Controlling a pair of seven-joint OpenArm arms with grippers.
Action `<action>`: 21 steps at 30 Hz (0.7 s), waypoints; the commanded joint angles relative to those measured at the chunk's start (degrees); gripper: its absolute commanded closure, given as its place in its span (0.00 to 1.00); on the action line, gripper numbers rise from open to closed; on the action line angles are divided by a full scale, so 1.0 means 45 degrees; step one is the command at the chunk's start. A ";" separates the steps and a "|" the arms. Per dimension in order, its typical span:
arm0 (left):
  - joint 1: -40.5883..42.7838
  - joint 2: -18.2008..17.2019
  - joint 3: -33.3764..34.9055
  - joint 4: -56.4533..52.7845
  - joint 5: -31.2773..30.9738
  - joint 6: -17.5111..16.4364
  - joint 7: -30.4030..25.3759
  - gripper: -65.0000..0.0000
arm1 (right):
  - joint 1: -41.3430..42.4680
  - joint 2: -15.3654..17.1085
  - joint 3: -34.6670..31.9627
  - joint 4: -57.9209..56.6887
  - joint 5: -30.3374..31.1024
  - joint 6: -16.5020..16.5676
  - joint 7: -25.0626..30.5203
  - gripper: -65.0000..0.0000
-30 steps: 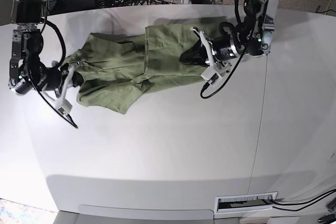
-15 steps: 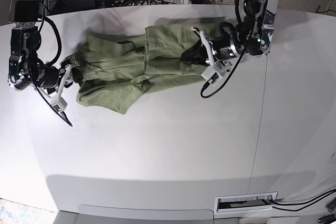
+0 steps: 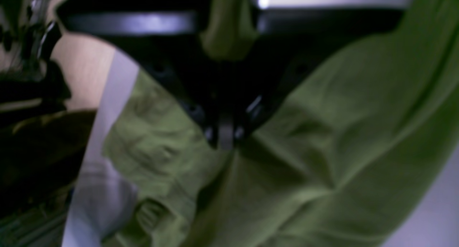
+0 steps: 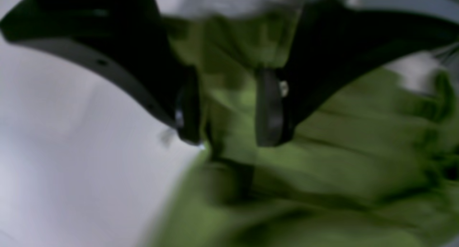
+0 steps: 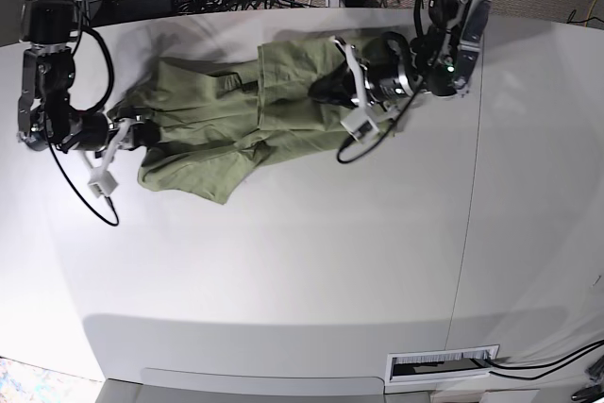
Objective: Fold the T-shirt properly
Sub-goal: 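Grasp the folded layers with both grippers and push them together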
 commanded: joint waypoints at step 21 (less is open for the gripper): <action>-0.0248 0.0044 0.0510 0.0170 0.1661 -0.0115 -0.1773 1.00 | 0.0248 0.0121 0.0384 0.3453 0.0981 0.0058 -0.1549 1.00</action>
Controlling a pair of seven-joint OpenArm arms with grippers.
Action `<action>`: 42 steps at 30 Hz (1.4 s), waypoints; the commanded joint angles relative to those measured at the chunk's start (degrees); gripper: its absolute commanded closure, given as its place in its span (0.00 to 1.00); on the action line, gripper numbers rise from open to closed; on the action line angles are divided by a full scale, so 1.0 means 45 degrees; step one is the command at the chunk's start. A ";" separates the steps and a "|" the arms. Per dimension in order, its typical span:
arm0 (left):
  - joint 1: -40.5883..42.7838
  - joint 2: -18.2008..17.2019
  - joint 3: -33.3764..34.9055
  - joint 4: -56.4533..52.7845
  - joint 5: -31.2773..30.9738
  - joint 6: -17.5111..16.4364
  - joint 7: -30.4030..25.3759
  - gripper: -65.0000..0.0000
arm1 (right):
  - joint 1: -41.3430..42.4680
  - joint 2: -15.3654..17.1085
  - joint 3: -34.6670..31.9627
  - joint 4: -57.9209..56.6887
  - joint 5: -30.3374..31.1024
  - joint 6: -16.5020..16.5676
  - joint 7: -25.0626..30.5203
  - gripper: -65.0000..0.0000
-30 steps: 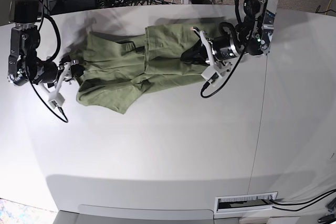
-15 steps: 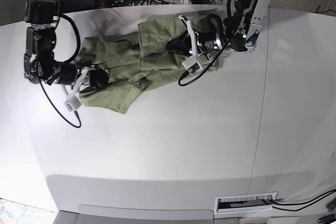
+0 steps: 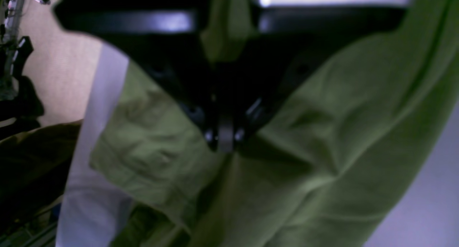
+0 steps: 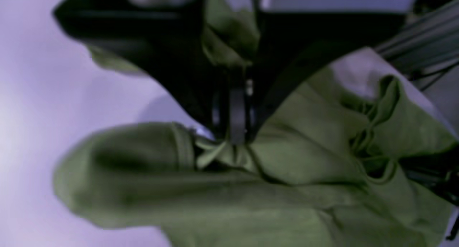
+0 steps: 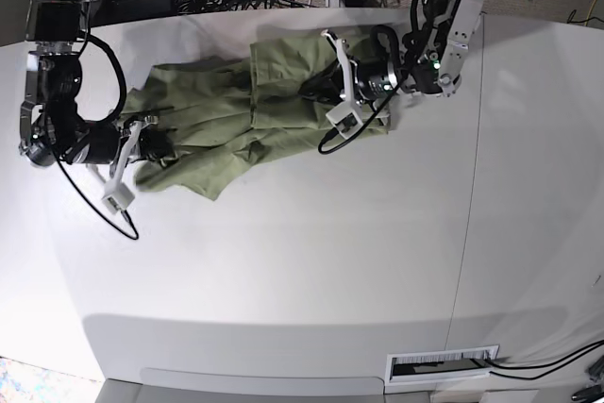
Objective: Fold the T-shirt properly
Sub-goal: 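Grasp the folded layers with both grippers and push them together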
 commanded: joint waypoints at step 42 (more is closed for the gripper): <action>0.0253 -0.0996 0.0058 0.3104 0.0680 0.1195 0.3716 1.00 | 0.0155 -0.0160 0.0087 0.1880 -0.2385 0.0466 0.0937 0.81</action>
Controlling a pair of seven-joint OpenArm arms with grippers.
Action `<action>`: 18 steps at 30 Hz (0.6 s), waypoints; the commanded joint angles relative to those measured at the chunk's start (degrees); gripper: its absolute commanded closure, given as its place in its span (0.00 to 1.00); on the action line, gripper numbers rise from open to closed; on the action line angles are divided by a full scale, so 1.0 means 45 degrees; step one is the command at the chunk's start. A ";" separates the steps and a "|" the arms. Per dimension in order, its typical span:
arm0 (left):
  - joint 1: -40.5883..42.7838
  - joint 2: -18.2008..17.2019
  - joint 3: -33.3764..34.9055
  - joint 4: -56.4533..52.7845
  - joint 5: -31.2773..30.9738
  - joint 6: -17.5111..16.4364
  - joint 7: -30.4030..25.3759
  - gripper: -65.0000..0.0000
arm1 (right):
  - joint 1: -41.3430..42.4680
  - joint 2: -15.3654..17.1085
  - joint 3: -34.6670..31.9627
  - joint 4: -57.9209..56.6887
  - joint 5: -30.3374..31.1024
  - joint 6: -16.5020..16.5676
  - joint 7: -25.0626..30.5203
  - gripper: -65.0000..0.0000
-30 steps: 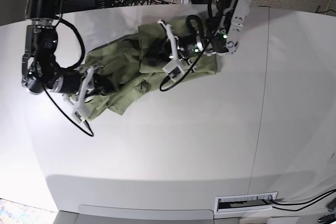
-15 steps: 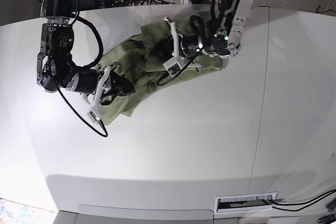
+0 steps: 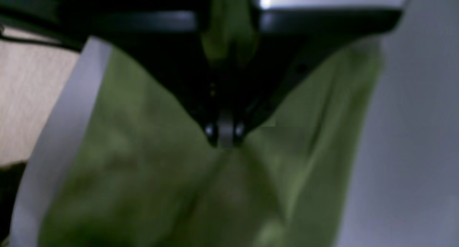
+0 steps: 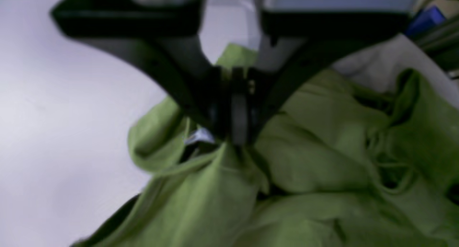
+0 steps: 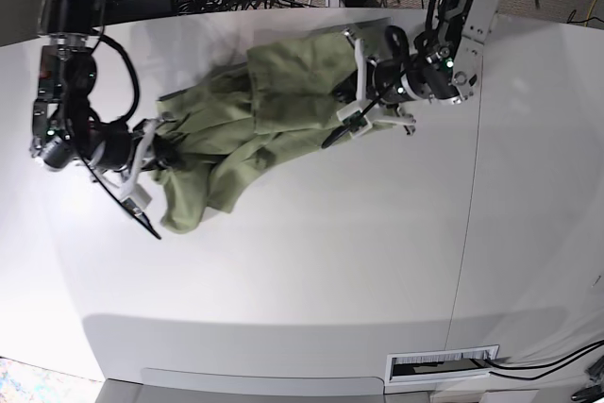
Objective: Fold the T-shirt properly
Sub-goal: 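Grasp the folded layers with both grippers and push them together, then lift the shirt bundle with both grippers and fold it over again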
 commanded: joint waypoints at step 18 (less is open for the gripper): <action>0.0306 -0.0393 -0.0024 -0.0262 0.1020 -0.0005 -0.1496 1.00 | 0.0277 0.1681 0.0092 -0.2045 -0.1282 0.0029 0.3517 0.63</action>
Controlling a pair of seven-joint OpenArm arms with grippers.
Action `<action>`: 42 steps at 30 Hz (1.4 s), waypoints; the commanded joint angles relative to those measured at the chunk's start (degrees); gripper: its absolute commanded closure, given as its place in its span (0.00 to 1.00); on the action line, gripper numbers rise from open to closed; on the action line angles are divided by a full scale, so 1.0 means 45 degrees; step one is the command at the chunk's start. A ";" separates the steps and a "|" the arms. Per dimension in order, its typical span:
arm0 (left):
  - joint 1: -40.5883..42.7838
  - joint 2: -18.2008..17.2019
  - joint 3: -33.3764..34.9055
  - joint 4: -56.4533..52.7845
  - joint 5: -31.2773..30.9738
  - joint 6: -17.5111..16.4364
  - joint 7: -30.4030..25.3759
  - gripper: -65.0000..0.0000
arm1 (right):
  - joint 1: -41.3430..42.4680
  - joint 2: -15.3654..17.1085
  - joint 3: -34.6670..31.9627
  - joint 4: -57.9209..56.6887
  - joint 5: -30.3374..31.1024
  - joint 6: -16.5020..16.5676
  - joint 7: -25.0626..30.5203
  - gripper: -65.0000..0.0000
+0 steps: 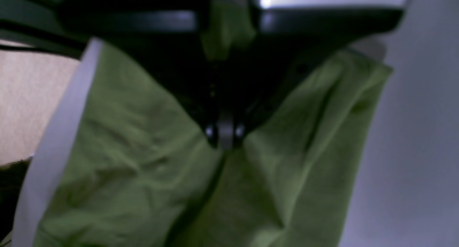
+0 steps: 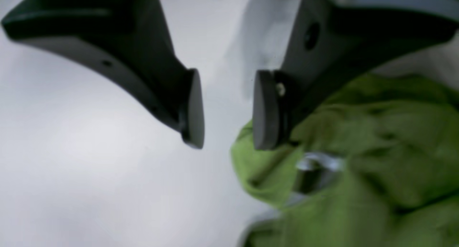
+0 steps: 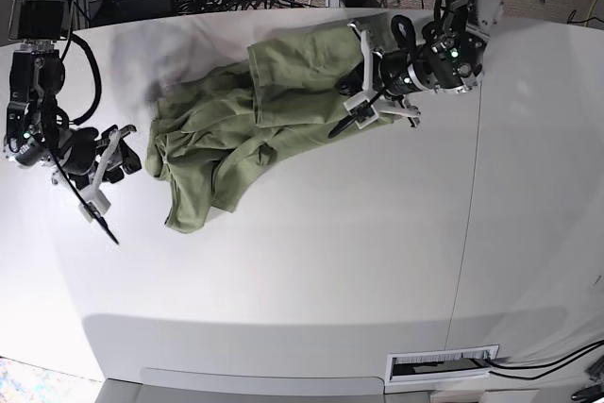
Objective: Fold the T-shirt properly
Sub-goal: 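Lift the shirt bundle with both grippers and fold it over again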
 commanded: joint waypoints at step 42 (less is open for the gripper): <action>-0.0121 0.1579 -0.0015 -0.2540 0.0884 0.0005 -0.2433 1.00 | -0.0311 -0.2030 0.0107 0.2764 0.5071 0.0255 -0.2195 1.00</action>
